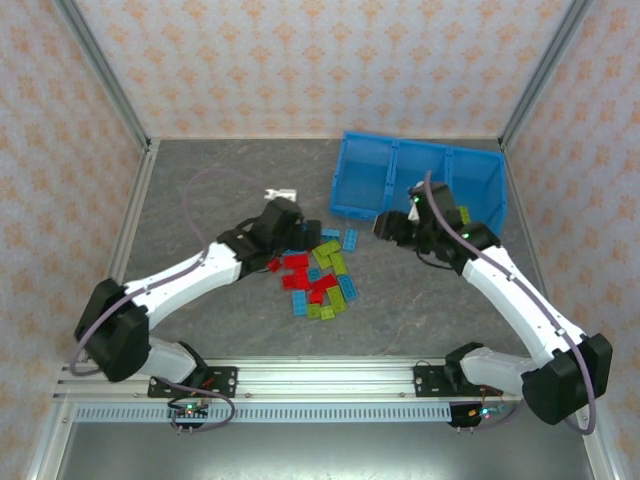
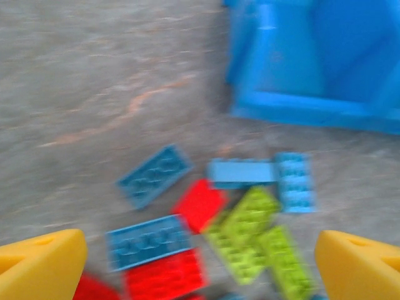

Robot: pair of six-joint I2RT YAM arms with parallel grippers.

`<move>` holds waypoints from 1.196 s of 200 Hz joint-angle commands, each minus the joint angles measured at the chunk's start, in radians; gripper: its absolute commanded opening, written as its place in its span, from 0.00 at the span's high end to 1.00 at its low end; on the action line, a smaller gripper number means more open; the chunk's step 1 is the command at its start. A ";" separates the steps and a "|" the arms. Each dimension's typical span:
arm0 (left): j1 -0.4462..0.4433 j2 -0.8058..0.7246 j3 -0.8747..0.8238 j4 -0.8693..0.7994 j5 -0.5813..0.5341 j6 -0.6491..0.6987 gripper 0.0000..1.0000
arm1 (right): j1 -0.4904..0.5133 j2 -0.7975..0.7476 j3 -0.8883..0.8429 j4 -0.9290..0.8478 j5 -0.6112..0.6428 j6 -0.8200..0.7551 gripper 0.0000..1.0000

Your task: Sort the legos into containers by color

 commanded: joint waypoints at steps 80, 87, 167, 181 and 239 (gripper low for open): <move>-0.150 0.654 0.635 -0.320 -0.153 -0.136 0.42 | 0.021 -0.294 -0.166 -0.180 0.300 0.076 0.32; -0.151 0.680 0.657 -0.334 -0.162 -0.139 0.42 | 0.021 -0.296 -0.168 -0.179 0.302 0.076 0.32; -0.142 0.824 0.699 -0.338 -0.176 -0.157 0.48 | 0.020 -0.290 -0.170 -0.160 0.269 0.087 0.31; -0.142 0.832 0.699 -0.333 -0.151 -0.153 0.56 | 0.021 -0.288 -0.169 -0.158 0.257 0.094 0.31; -0.170 0.634 0.612 -0.244 -0.023 -0.133 0.81 | 0.021 -0.347 -0.151 -0.151 0.251 0.141 0.31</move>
